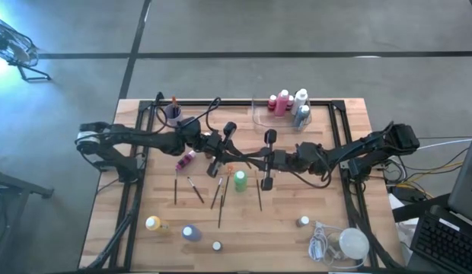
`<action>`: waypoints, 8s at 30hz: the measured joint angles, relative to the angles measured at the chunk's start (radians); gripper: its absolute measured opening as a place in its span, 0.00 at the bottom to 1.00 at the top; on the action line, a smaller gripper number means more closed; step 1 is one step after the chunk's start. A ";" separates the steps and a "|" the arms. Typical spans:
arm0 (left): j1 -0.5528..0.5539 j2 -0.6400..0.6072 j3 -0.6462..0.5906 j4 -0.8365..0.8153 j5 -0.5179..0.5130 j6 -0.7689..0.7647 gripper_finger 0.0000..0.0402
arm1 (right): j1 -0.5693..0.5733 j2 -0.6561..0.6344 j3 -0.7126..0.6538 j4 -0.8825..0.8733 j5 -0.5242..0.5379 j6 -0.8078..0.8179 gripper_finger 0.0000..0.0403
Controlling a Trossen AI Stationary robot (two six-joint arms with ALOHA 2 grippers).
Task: Pick & Place Paint Supplies
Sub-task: Put the silver paint brush into the violet cup, then put the green paint bottle into the transparent bin
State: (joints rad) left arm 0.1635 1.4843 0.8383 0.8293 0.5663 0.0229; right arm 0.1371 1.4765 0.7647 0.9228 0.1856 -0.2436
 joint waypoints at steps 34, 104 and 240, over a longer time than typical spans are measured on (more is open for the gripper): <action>0.013 -0.629 -0.008 -0.734 -0.921 0.315 0.04 | 0.000 -0.063 0.000 -0.194 0.296 0.061 0.52; 0.754 -0.744 -0.566 -0.498 -0.669 -0.018 0.04 | -0.023 -0.062 0.000 -0.255 0.297 0.113 0.64; 0.468 -0.808 -0.480 -0.542 0.039 -0.113 0.34 | 0.053 0.195 0.540 -1.379 0.093 0.577 0.64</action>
State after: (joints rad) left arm 0.6312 0.6762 0.3584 0.2873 0.6048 -0.0896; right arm 0.1898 1.6718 1.3044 -0.4561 0.2790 0.3332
